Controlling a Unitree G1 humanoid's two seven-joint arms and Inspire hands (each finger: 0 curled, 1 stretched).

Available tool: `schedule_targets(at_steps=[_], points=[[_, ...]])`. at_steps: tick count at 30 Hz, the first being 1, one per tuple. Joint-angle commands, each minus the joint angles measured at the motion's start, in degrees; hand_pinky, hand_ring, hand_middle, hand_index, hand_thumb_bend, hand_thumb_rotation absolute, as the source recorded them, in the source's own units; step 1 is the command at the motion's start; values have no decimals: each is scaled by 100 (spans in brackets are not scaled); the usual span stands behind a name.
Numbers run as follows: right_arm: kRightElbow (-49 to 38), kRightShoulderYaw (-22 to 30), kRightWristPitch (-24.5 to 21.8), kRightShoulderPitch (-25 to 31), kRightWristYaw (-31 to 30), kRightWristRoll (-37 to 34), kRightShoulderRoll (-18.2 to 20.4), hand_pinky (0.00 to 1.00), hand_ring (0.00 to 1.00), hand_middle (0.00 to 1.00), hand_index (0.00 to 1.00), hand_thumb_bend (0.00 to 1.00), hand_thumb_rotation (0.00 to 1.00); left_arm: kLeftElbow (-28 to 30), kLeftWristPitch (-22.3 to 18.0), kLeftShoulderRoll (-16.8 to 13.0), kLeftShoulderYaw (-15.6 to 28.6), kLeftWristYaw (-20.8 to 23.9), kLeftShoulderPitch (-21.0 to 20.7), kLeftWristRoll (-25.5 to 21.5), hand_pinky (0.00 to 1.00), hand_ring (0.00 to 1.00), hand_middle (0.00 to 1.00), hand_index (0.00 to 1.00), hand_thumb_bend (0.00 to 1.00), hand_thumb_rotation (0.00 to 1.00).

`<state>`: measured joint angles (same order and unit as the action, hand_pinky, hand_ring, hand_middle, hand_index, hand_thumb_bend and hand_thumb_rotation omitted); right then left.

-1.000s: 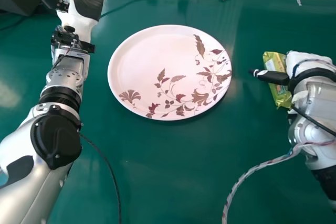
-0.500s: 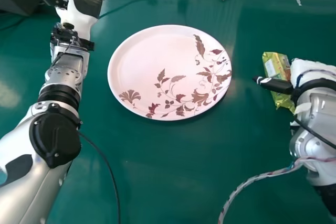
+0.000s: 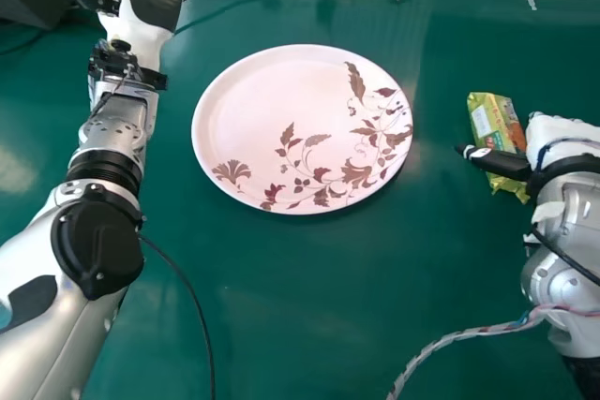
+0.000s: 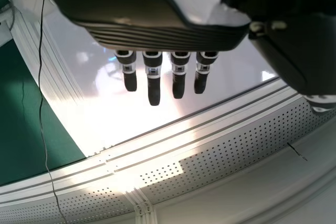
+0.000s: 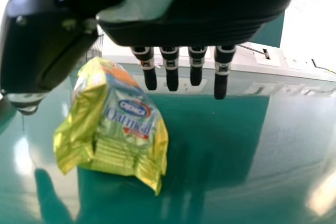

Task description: Pick up biscuit and place it in the plate

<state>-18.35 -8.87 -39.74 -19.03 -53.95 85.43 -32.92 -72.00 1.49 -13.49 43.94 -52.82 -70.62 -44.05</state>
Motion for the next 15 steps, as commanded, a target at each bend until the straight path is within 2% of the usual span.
schedule_targets(at_steps=[1,6,9,10,12,15], points=[[-59,109,71,126,-86,102,78,87,95,100,100,100,75,62,18,-12,79,79,-64,-100,100,92,99,100,100,65],[42,230,228,131,-48,182,131,81,91,100,100,100,75,37,138,-2,166,207,-88,-235,98,91,98,100,100,65],[127,285,261,108,-31,200,171,71,83,97,100,100,74,22,169,1,200,274,-97,-319,96,91,98,100,100,66],[160,296,267,98,-20,208,188,70,82,96,100,100,73,14,184,-3,222,308,-103,-337,95,91,98,100,100,66],[223,321,263,78,21,220,236,63,76,92,100,100,67,8,247,-9,281,349,-114,-376,95,91,99,100,100,65],[270,358,289,91,154,209,276,58,69,87,100,94,58,34,321,-8,303,313,-108,-422,96,91,99,100,100,64]])
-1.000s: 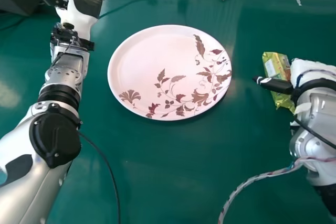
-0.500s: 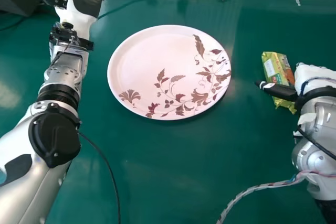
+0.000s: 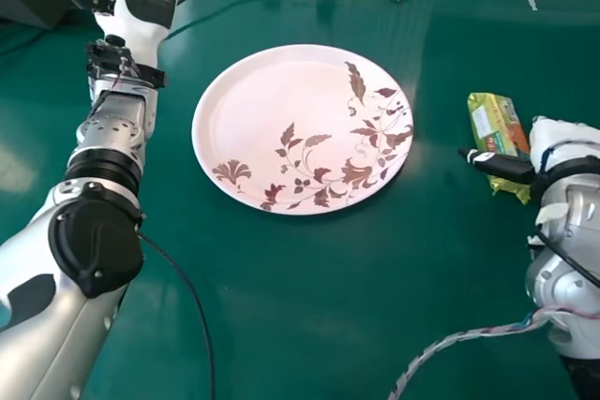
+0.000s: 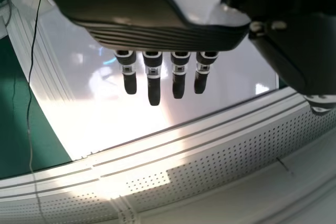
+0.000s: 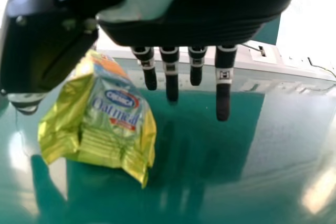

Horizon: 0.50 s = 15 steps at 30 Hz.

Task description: Pick up biscuit and place it in the plate

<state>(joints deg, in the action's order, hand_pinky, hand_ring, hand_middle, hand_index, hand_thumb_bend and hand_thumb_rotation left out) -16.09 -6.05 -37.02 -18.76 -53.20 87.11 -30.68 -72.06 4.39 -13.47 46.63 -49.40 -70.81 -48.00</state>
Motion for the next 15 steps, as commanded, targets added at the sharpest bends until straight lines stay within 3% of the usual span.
schedule_targets(at_steps=[1,5,8,15], points=[[40,95,36,80,134,28,51,57,67,84,100,91,56,46,59,-8,48,-36,-88,-59,96,92,99,100,100,64],[0,147,123,136,244,31,30,55,64,81,100,82,60,80,58,14,47,-60,-75,-96,96,91,98,100,100,65],[-40,164,234,161,201,57,-14,55,64,83,100,74,54,85,57,5,29,-122,-67,-80,96,90,98,100,100,66],[-104,209,500,192,156,23,-49,52,61,81,100,67,56,107,-51,4,-41,-300,-46,-3,98,90,97,100,100,66]])
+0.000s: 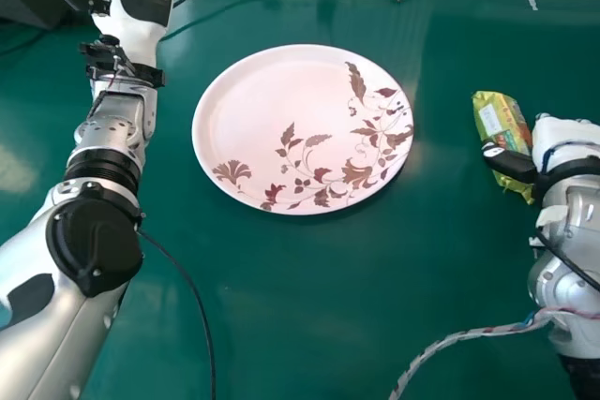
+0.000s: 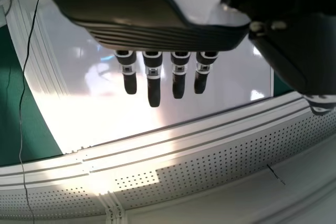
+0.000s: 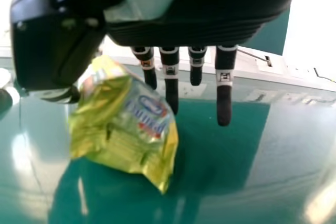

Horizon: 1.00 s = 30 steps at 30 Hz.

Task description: Pick up biscuit and place it in the plate

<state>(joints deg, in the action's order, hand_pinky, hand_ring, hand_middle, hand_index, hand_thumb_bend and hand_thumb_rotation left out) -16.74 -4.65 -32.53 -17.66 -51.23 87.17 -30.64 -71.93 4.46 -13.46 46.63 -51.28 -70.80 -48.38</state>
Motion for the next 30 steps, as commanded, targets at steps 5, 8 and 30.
schedule_targets(at_steps=[5,8,30], points=[[84,42,124,20,-57,82,-39,52,61,82,100,69,55,82,-64,-9,-36,-129,-50,27,99,91,98,100,100,64],[152,30,145,-19,-72,79,-18,52,60,81,100,70,57,92,-96,-2,-48,-123,-49,39,100,91,98,100,100,63],[248,24,290,-3,38,-392,20,51,60,82,99,63,54,79,-41,-26,-52,-107,-53,50,100,91,99,100,100,65]])
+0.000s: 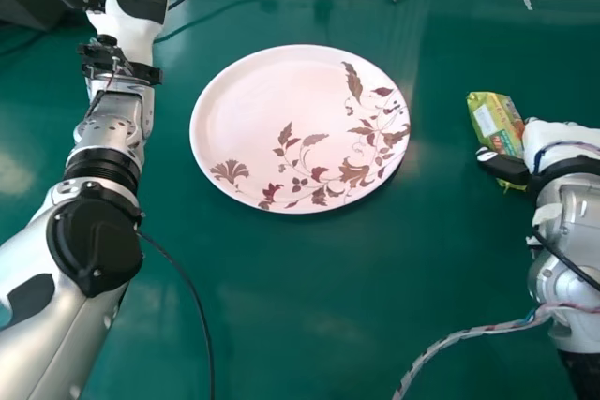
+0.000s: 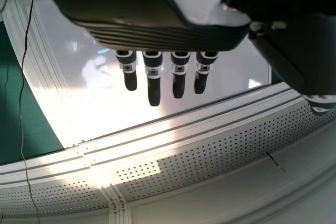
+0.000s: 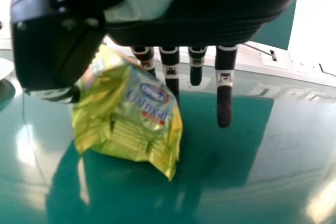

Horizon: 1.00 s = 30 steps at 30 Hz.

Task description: Pick up biscuit and place it in the plate

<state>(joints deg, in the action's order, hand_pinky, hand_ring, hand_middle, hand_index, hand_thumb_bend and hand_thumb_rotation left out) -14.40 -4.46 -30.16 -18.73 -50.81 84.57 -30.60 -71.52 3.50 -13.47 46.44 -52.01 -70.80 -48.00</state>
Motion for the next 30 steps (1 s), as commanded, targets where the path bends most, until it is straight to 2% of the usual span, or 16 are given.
schedule_targets(at_steps=[1,5,7,9,14,16,18,22,24,28,30], points=[[9,8,55,109,8,-144,9,52,60,81,99,60,50,32,73,-29,-22,-29,-55,2,100,91,99,100,100,65],[-6,16,66,124,24,-173,-27,51,61,83,99,52,46,22,265,-44,33,-34,-69,-76,100,91,99,100,100,65],[-24,11,86,131,-9,-188,-64,49,60,85,95,46,35,27,388,-41,68,-53,-76,-136,100,91,99,100,100,65],[-28,7,90,122,-87,-192,-89,48,58,85,94,45,30,37,479,-47,74,-92,-76,-149,100,91,99,100,100,64],[-5,-12,132,104,-293,-212,-174,45,55,81,99,34,21,22,661,-53,181,-3,-91,-246,100,91,100,100,100,65],[-16,-3,126,114,-309,-221,-166,44,53,79,100,31,14,35,683,-39,201,46,-93,-287,99,91,99,100,100,64],[-25,7,131,127,-286,-237,-158,43,51,76,96,30,3,45,709,-13,233,72,-101,-347,98,91,99,100,100,64],[-54,23,121,153,-228,-250,-126,37,44,69,83,21,0,-10,1137,-48,385,188,-138,-554,99,91,99,100,100,64],[-75,26,124,160,-224,-250,-122,32,39,65,79,13,0,-13,1233,-63,417,257,-138,-614,99,91,99,100,100,65],[-89,31,121,153,-203,-252,-111,22,28,55,83,8,0,-50,1359,-87,531,414,-161,-710,100,92,99,100,100,66],[-107,38,114,146,-195,-258,-101,19,26,51,80,5,0,-60,1461,-103,535,375,-164,-751,100,92,100,100,100,66]])
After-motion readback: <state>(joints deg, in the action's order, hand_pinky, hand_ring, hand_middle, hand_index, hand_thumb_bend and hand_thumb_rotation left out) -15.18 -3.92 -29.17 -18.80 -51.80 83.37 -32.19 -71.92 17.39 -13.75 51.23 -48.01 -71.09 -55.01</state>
